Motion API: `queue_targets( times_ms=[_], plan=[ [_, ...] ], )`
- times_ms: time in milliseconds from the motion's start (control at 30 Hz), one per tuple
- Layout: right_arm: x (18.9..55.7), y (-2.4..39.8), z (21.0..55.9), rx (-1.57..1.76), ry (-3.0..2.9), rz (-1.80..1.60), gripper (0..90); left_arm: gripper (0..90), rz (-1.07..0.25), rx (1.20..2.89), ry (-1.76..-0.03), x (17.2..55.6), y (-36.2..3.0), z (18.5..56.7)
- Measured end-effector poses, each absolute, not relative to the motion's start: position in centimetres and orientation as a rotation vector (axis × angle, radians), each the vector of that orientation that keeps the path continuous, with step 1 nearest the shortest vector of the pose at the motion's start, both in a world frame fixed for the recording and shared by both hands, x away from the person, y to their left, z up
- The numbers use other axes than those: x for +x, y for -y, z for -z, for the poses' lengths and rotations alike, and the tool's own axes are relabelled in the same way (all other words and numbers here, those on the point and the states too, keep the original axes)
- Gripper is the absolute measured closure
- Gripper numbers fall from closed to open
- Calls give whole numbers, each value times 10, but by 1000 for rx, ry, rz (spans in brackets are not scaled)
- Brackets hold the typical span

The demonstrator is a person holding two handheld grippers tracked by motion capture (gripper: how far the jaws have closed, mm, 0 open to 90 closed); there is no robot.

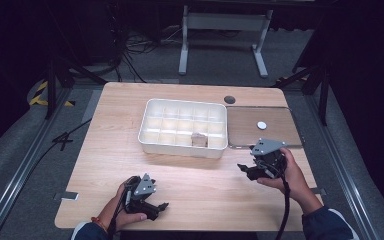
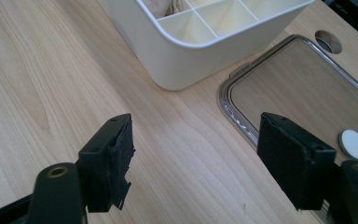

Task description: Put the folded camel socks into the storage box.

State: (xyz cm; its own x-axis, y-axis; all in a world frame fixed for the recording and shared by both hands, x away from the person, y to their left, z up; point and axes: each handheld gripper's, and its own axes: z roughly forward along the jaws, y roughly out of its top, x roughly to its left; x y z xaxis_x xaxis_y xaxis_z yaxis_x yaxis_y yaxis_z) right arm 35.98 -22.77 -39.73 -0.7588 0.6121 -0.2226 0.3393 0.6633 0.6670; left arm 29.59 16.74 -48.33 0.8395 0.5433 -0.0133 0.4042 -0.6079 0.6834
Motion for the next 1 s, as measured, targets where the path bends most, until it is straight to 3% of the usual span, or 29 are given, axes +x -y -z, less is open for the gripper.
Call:
queue_targets(
  times_ms=[1000],
  plan=[
    [322,292,458,898,-2484,-824,276,114,-254,2300,-693,296,-167,483]
  ],
)
